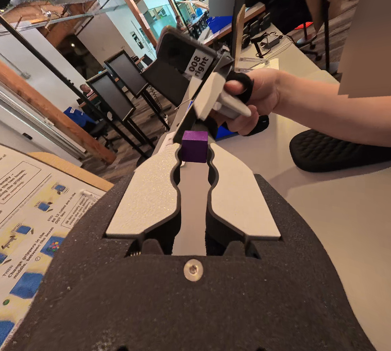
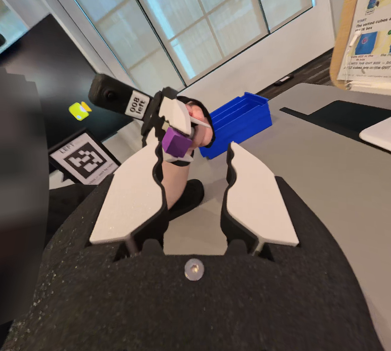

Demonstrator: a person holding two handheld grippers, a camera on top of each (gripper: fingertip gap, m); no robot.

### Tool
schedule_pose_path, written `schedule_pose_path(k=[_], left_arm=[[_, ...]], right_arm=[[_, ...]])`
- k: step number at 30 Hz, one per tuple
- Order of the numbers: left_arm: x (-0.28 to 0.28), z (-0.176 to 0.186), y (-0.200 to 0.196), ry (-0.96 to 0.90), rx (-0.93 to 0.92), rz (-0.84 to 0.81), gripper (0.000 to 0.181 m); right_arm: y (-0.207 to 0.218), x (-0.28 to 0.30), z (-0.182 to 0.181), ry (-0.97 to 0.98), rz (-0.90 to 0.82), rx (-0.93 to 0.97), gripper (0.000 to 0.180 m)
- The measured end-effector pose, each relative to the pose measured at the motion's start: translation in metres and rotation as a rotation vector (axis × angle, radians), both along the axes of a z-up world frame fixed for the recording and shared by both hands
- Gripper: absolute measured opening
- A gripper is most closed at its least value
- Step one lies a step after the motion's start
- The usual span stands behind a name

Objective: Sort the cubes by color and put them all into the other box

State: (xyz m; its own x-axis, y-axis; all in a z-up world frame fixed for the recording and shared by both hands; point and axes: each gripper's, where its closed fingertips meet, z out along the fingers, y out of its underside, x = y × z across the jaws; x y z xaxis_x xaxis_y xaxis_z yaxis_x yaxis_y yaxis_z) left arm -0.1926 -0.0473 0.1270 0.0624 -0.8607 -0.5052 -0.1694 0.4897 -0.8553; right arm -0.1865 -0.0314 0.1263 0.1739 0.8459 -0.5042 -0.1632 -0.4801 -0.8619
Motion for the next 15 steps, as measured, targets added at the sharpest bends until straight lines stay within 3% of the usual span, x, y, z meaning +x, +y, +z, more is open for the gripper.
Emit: schedule_pose_path(k=[8, 15], left_arm=[[-0.003, -0.009, -0.002, -0.011, 0.023, -0.008, 0.022], [-0.005, -0.011, -0.002, -0.024, 0.016, -0.02, 0.022]], right_arm=[[-0.008, -0.021, -0.009, 0.039, 0.161, -0.101, 0.05], [-0.012, -0.026, -0.01, 0.048, 0.202, -0.115, 0.044]])
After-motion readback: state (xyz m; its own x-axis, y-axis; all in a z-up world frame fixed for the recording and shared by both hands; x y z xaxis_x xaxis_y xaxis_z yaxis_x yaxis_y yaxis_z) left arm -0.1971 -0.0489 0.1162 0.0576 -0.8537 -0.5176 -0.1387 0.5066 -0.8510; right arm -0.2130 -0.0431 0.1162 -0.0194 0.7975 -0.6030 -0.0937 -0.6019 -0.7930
